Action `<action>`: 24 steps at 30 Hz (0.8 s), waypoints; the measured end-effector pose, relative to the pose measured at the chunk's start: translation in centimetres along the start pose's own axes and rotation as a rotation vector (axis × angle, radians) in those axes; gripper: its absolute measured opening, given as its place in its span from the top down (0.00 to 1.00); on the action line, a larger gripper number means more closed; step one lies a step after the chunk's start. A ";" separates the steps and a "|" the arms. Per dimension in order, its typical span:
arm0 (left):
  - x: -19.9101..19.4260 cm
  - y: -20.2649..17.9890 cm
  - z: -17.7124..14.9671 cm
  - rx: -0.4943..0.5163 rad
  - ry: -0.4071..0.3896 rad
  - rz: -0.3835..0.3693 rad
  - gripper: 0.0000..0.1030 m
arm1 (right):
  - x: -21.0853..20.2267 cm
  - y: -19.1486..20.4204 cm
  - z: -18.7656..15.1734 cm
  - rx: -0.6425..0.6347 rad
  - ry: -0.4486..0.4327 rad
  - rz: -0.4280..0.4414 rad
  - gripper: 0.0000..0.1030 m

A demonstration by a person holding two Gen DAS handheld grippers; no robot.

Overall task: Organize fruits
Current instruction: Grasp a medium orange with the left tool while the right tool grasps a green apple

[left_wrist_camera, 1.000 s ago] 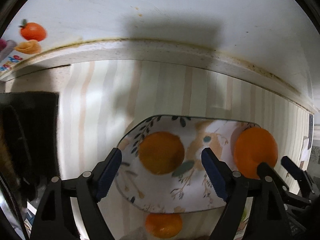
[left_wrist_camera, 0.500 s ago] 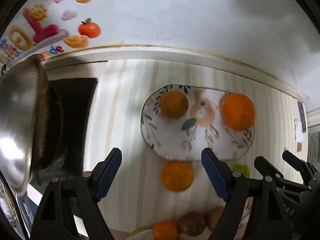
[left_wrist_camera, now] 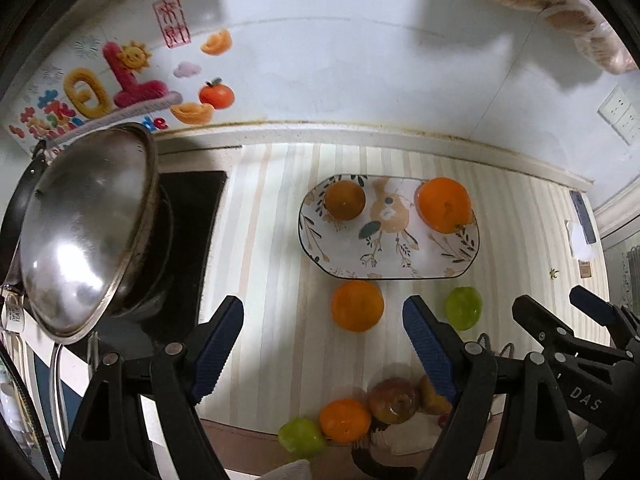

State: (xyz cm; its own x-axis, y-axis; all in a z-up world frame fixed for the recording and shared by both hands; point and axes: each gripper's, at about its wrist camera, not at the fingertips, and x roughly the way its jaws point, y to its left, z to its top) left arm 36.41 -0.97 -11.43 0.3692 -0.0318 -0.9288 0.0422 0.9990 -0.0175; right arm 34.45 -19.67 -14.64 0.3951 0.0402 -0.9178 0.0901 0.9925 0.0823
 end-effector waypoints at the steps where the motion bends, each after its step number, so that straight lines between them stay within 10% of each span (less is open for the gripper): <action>1: -0.4 0.0 -0.1 -0.003 -0.010 -0.001 0.21 | -0.6 0.0 -0.2 0.003 -0.011 0.002 0.07; 11: 1.5 -0.4 -0.1 -0.024 0.031 -0.043 0.20 | -0.8 -1.5 -0.7 0.060 -0.001 0.026 0.07; 24: 14.7 -3.1 -0.7 0.020 0.300 -0.045 0.10 | 12.6 -6.8 -2.1 0.220 0.217 0.115 0.07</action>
State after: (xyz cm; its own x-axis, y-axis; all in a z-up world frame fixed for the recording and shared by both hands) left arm 41.01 -4.47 -25.27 0.0759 -0.0622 -0.9952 0.0713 0.9958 -0.0568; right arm 36.87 -25.69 -27.55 0.2124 0.1975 -0.9570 0.2613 0.9322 0.2504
